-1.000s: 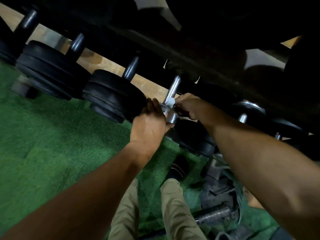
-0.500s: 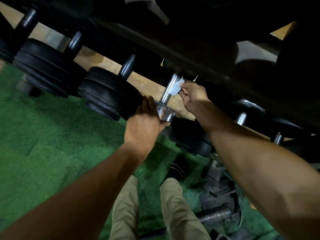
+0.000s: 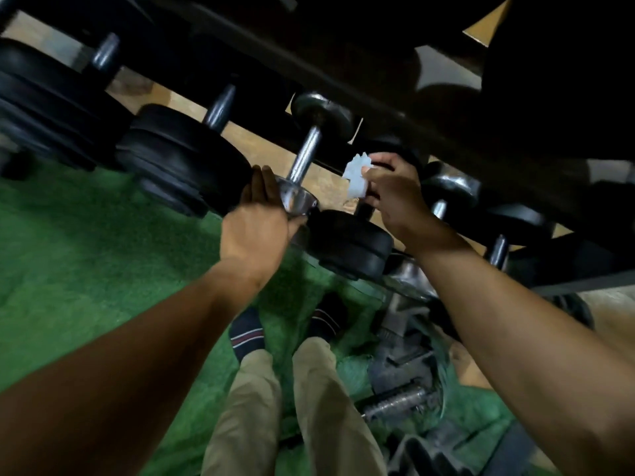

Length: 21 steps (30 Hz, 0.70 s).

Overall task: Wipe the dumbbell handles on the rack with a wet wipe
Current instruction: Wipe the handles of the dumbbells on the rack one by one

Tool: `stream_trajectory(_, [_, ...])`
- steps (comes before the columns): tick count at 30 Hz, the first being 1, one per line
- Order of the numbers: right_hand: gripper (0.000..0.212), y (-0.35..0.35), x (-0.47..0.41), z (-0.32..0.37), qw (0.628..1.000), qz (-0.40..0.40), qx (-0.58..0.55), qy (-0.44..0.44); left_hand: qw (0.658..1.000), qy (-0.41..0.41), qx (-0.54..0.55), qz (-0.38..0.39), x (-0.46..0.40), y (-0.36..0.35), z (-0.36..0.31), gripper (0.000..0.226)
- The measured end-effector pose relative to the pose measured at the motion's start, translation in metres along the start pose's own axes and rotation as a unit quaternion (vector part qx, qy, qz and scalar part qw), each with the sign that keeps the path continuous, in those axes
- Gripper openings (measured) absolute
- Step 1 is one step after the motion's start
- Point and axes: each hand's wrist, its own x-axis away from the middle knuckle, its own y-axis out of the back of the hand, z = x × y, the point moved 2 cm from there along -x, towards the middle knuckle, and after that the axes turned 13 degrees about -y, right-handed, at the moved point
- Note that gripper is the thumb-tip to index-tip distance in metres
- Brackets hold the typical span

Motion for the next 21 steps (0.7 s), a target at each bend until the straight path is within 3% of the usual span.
stream_trajectory(7, [0.010, 0.045, 0.018, -0.013, 0.983, -0.052, 0.149, 0.093, 0.997, 0.017, 0.071, 0.024, 0.007, 0.014, -0.024, 0.098])
stream_trajectory(13, [0.011, 0.053, 0.027, -0.006, 0.939, -0.045, 0.293, 0.173, 0.993, -0.051, 0.106, 0.025, 0.028, 0.001, -0.085, 0.099])
stream_trajectory(17, [0.022, 0.056, 0.022, -0.005, 0.884, -0.028, 0.404, 0.234, 0.988, -0.082, 0.122, 0.057, 0.016, -0.019, -0.114, 0.104])
stream_trajectory(21, [0.013, 0.060, 0.016, -0.005, 0.820, 0.060, 0.461, 0.334, 0.987, -0.039, 0.148, 0.048, 0.005, -0.029, -0.117, 0.112])
